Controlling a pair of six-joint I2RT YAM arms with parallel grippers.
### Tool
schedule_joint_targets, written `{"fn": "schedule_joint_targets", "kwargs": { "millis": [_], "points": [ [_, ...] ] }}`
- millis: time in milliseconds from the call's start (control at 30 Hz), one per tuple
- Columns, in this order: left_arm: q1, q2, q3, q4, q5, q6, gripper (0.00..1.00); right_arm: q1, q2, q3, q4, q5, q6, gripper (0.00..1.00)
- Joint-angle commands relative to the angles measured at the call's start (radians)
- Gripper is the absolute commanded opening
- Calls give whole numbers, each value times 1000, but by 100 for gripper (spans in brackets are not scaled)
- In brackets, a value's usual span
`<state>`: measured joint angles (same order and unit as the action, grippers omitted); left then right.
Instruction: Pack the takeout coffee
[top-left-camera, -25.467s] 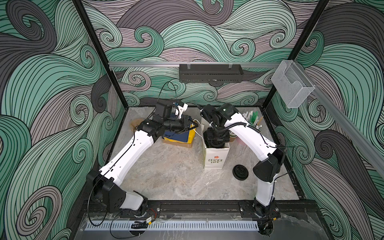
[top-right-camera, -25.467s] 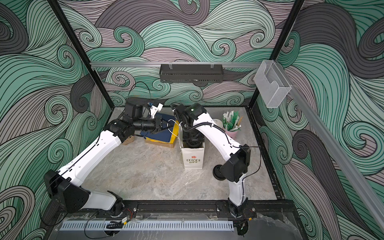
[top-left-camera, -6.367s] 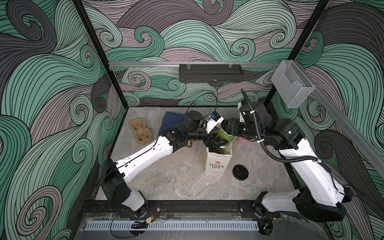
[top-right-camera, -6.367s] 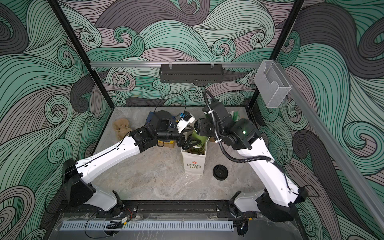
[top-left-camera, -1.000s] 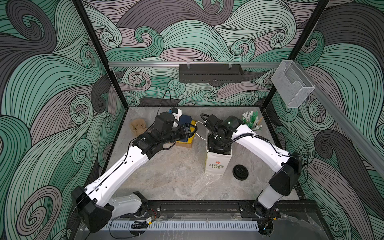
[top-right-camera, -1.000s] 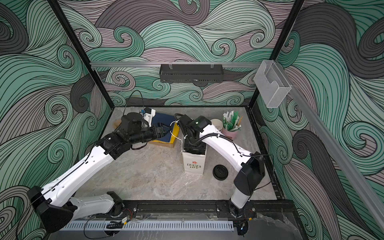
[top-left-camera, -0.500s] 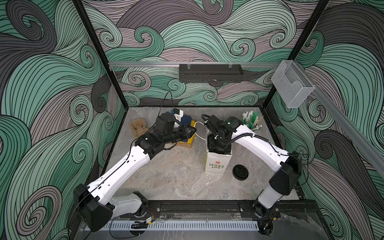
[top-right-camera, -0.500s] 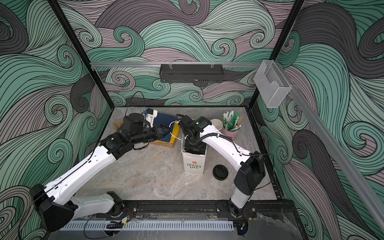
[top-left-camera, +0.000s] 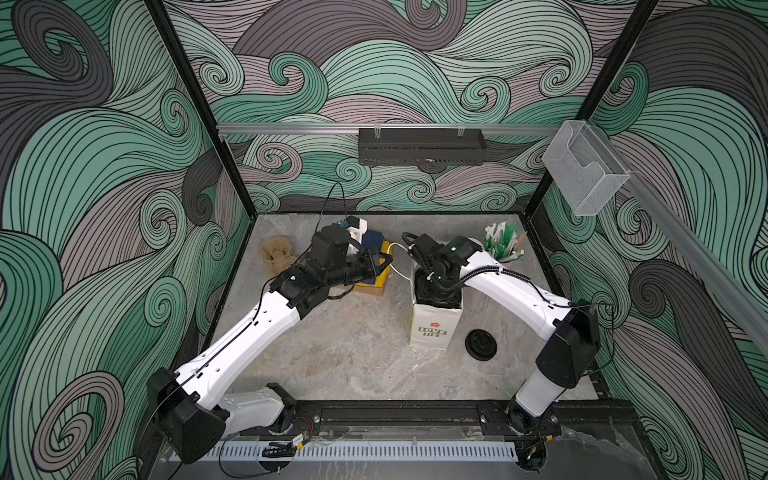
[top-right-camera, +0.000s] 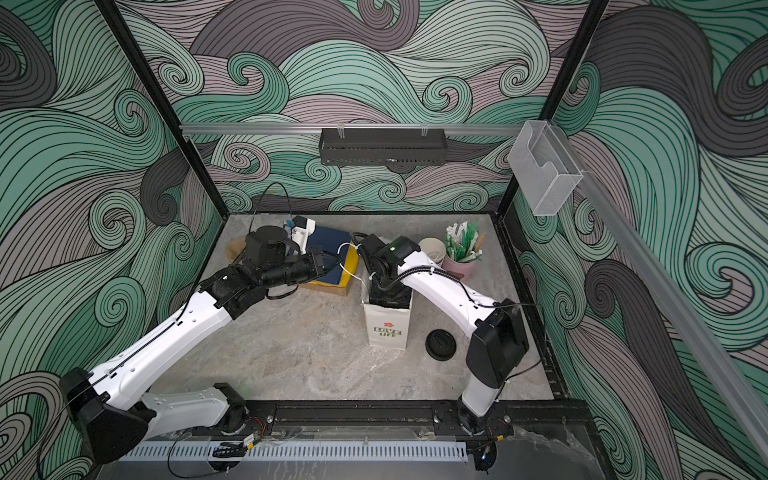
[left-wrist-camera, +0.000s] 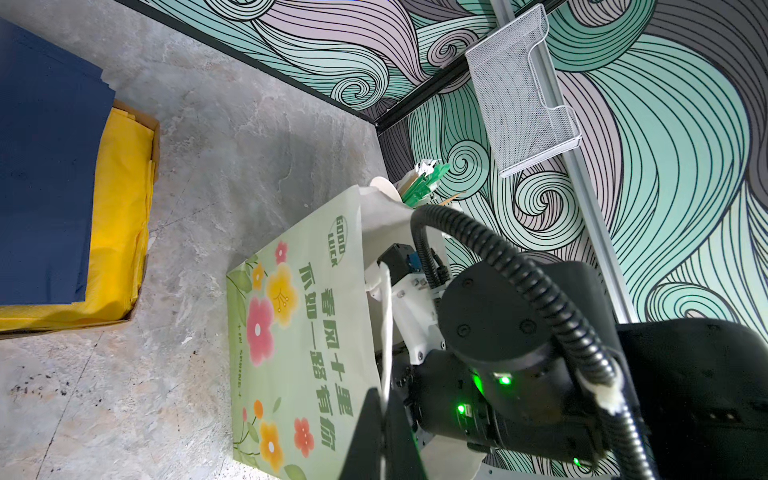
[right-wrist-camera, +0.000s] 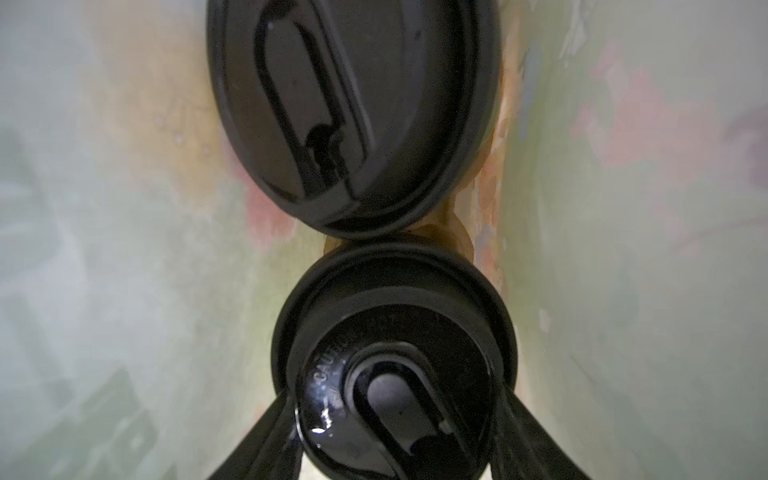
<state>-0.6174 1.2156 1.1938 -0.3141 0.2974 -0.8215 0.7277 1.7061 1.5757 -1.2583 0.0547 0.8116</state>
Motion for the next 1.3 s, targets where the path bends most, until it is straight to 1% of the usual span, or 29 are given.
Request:
{"fn": "schedule_joint_targets", "kwargs": {
  "millis": [0,733,1267],
  "points": [
    [8,-1,0,28,18,-3,0,-9,12,-20,3,4,0,62],
    [8,-2,-3,32,25,-1,0,-13,39,-69,40,13,-3,62],
    [8,-10,-13,36,22,-2,0,-13,51,-58,15,31,-4,61]
  ]
}}
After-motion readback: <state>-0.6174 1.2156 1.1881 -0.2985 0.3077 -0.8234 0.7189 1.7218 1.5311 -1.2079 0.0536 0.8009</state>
